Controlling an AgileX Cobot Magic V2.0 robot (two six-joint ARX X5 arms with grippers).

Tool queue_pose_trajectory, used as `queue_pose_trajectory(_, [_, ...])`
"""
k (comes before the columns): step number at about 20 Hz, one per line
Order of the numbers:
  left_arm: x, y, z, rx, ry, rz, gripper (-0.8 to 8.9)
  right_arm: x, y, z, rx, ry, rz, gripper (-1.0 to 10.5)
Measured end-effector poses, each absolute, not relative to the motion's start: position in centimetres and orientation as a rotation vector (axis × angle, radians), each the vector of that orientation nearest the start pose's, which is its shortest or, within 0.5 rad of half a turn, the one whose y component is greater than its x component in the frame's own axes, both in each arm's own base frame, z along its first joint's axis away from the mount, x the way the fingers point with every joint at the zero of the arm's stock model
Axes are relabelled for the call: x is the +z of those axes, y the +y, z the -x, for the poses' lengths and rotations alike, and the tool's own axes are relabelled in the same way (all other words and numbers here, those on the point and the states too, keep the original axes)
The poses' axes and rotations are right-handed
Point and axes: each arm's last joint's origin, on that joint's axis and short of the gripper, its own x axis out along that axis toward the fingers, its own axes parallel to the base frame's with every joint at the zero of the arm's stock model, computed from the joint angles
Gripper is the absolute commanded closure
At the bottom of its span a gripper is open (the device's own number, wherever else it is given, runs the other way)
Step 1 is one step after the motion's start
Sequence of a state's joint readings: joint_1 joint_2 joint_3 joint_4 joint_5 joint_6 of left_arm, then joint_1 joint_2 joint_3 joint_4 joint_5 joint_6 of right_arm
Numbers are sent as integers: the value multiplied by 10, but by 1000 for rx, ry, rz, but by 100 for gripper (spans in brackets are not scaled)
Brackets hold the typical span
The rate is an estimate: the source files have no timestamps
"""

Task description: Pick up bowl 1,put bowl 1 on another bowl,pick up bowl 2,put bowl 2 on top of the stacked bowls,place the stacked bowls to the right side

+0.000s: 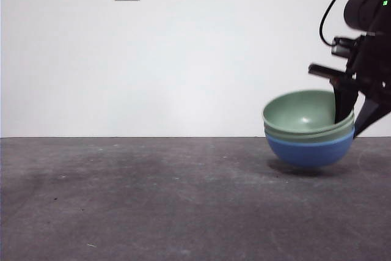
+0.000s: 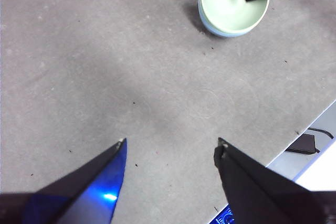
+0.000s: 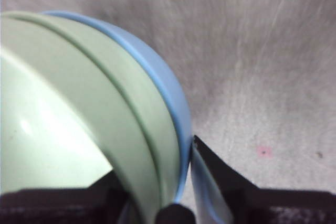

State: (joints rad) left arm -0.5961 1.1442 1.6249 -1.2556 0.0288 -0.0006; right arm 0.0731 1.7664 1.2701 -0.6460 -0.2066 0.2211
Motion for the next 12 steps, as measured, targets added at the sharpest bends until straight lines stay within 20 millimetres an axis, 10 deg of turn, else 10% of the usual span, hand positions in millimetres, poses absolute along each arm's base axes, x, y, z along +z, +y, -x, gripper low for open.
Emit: queue_pose_trajectory(12, [443,-96,-140,-593,757,-219,529,197,28,-363,119,1197,-285,779])
